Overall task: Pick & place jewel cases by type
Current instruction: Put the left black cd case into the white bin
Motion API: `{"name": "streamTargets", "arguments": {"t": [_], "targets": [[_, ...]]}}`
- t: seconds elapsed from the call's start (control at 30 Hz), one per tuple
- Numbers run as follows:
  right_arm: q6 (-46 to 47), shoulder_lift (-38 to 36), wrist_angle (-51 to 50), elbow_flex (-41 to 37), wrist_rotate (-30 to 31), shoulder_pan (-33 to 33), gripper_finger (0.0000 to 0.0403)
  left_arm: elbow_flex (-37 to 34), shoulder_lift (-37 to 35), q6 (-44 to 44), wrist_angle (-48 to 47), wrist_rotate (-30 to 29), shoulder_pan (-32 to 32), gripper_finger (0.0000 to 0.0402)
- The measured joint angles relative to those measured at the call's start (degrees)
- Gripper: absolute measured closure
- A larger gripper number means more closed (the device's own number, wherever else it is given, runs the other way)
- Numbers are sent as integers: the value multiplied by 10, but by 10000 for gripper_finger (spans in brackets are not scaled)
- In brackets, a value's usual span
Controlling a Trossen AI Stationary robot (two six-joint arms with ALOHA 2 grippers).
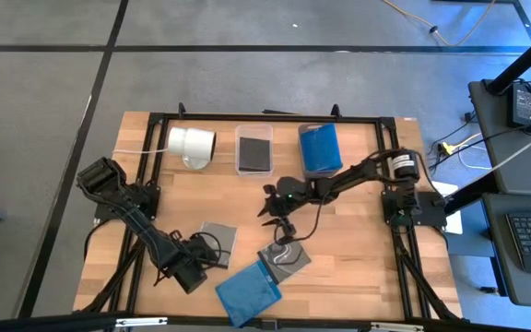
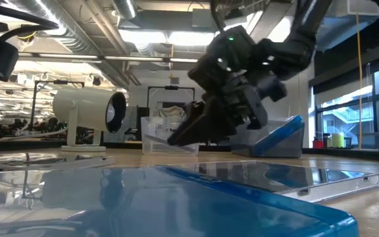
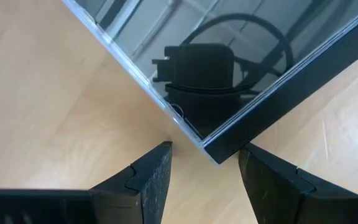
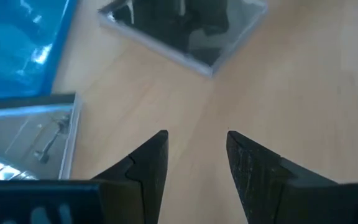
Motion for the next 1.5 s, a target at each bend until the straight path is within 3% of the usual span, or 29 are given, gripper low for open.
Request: {"name": "streamTargets", "arguments": {"t": [0.33, 0.63, 1.3, 1.5], "targets": [[3, 74, -65, 120, -6, 4, 235, -2, 0, -1, 17, -27, 1, 218], [0, 132, -72, 180, -7, 16, 235, -2, 0, 14, 16, -29, 2, 218], [-11, 133, -102, 191, 0, 29, 235, -4, 4, 16, 19, -100, 2, 218], [-1, 130, -136, 193, 0, 35, 235, -5, 5, 66, 20, -131, 2, 218]]}}
